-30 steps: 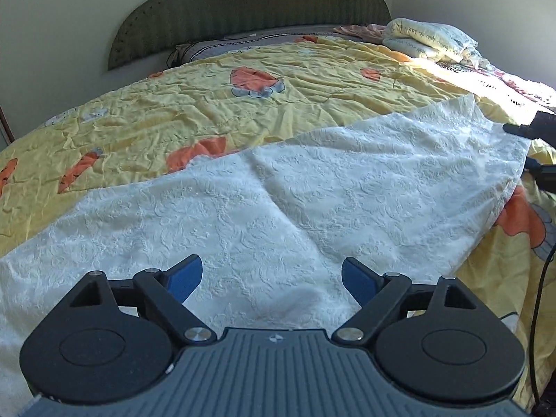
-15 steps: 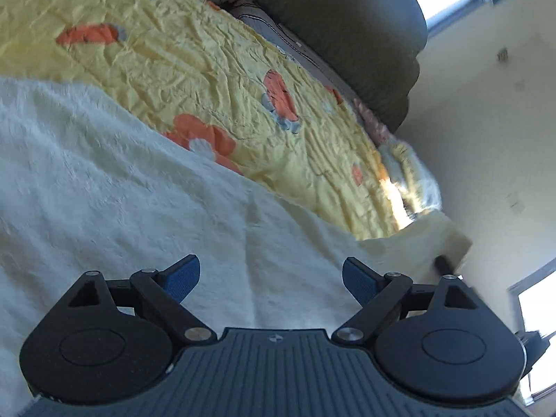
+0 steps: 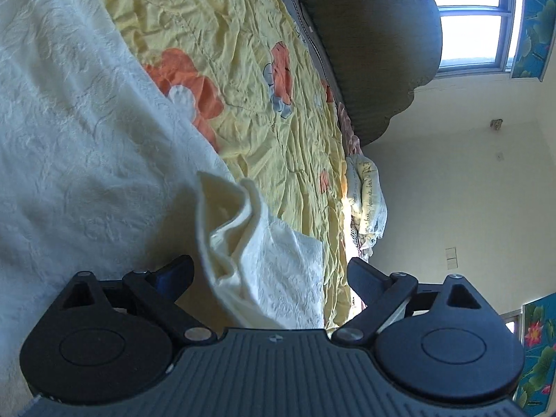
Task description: Fold towel
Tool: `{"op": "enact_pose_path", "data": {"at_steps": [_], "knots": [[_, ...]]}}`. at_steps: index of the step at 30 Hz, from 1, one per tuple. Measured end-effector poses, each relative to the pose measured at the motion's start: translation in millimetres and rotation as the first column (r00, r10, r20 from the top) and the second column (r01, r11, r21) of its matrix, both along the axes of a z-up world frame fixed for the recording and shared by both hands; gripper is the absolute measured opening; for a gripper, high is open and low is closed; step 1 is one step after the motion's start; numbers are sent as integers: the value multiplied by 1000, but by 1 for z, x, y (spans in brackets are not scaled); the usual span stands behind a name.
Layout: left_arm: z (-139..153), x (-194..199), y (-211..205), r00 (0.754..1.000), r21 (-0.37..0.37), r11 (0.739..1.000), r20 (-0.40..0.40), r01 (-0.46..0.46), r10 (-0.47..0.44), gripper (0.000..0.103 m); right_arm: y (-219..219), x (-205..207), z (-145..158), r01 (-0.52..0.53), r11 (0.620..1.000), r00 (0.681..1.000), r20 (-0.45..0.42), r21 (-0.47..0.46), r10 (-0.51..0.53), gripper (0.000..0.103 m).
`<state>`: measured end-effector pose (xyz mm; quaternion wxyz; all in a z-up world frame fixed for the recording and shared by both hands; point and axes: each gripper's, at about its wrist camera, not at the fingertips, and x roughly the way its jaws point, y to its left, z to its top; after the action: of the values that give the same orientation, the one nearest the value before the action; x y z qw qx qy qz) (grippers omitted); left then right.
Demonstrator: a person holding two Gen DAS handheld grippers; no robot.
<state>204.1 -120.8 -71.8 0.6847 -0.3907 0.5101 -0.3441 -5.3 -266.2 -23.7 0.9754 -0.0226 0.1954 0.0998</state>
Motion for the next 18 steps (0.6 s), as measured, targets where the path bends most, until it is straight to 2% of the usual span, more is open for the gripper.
{"op": "enact_pose_path", "data": {"at_steps": [1,3,4,7,10,12,15,16,17,18], "knots": [[3,1,-3,1000,20,1000,27,10,-11,76,3,-3,0,-31,999,1000,-2,-24,31,14],[12,1,-9,992,120,991,107,55,-68,17,17,-6,-3,-72,995,997,-7,-75,72,14],[17,-1,-11,984,189,981,155,53,-83,6,23,-6,-5,-80,991,997,-11,-104,79,14],[33,-16,-6,944,325,945,319,-26,-84,5,39,0,-7,-124,982,992,-9,-141,124,14],[47,-28,9,895,399,907,441,-133,-63,5,55,4,-5,-176,975,984,6,-138,178,14],[49,-30,24,880,425,889,472,-173,-53,5,68,9,-7,-210,966,977,8,-149,213,14],[37,-31,36,882,491,845,468,-211,-52,8,84,17,-16,-256,951,967,-41,-176,253,14],[32,-30,39,889,509,835,455,-211,-53,11,89,20,-20,-270,945,963,-83,-186,258,15],[30,-33,42,890,523,823,453,-220,-51,30,93,22,-25,-273,941,960,-118,-200,254,18],[30,-35,45,883,521,821,467,-233,-46,38,96,20,-26,-272,938,960,-132,-213,248,19]]}}
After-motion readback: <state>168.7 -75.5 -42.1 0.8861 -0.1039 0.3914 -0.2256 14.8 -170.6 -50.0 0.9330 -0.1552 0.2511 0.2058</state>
